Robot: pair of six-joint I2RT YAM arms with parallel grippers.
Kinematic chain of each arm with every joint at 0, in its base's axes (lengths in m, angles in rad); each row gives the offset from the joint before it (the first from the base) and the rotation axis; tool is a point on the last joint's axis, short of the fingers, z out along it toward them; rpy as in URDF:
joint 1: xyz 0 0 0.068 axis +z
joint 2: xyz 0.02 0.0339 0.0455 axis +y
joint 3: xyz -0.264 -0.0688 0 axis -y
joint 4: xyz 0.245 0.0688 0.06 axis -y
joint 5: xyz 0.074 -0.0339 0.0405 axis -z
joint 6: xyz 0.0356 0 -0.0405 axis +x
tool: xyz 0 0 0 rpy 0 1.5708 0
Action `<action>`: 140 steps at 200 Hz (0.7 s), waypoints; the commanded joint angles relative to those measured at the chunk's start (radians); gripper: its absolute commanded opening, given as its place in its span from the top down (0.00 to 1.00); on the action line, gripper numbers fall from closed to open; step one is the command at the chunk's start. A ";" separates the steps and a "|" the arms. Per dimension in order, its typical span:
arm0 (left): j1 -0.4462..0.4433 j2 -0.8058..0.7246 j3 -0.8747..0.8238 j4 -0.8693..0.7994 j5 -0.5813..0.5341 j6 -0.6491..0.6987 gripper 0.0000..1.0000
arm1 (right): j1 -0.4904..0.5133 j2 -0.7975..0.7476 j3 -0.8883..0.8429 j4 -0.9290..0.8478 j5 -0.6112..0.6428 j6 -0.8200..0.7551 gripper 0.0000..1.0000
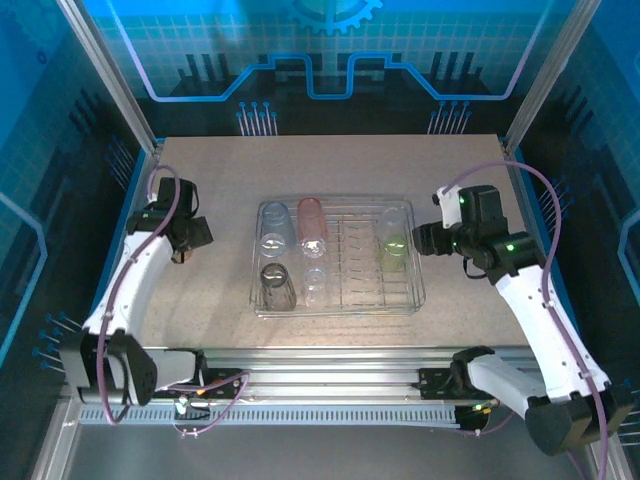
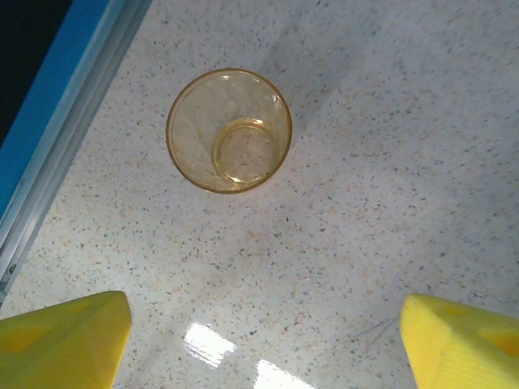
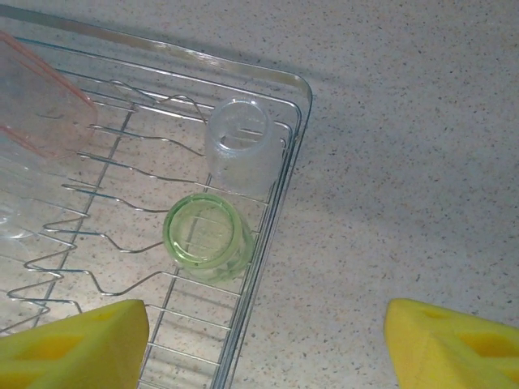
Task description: Load the cups into the dish rack
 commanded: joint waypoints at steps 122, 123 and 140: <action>0.099 0.428 0.188 0.067 0.073 0.099 0.37 | -0.011 -0.178 -0.155 0.158 -0.158 0.029 0.23; 0.100 0.429 0.187 0.068 0.073 0.098 0.37 | -0.011 -0.178 -0.155 0.159 -0.158 0.029 0.23; 0.112 0.452 0.184 0.073 0.067 0.102 0.40 | -0.011 -0.177 -0.156 0.165 -0.167 0.031 0.23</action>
